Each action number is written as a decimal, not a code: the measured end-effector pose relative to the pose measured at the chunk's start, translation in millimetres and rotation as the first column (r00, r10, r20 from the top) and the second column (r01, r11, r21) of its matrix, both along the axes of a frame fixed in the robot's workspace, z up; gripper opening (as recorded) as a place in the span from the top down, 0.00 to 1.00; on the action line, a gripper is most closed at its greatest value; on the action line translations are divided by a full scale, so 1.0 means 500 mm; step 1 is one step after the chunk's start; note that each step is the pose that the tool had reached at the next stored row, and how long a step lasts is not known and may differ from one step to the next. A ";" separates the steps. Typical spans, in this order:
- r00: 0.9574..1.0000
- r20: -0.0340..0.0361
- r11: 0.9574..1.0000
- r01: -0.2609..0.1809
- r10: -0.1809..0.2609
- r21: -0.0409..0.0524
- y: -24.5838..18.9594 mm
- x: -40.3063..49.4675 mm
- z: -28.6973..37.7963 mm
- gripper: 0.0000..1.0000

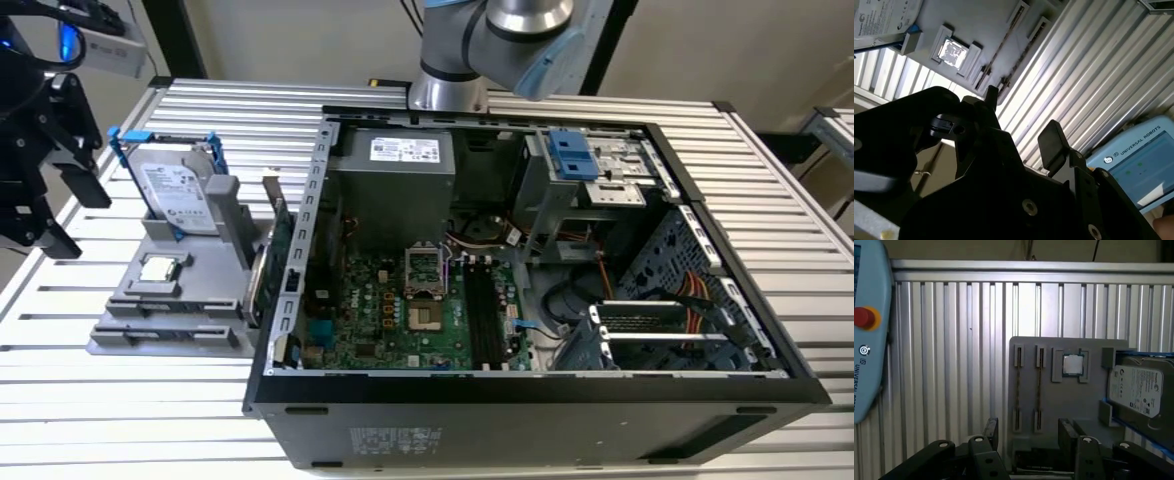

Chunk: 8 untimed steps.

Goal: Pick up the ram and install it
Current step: 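Pick up the ram and move it above insertion slot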

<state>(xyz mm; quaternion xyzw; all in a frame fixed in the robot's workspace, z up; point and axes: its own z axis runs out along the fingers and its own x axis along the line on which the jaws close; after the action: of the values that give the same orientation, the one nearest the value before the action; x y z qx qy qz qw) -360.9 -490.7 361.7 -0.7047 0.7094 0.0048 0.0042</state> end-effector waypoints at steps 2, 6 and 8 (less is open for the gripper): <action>1.000 0.000 1.000 0.000 0.000 0.000 0.0001 0.000 -0.003 0.00; 1.000 0.000 1.000 0.000 0.000 0.000 0.0003 0.000 -0.011 0.00; 1.000 0.000 1.000 0.000 0.000 0.000 0.0005 0.000 -0.015 0.00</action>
<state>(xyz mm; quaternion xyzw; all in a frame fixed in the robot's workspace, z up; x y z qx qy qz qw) -360.9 -490.5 354.2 -0.7047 0.7094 0.0049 0.0042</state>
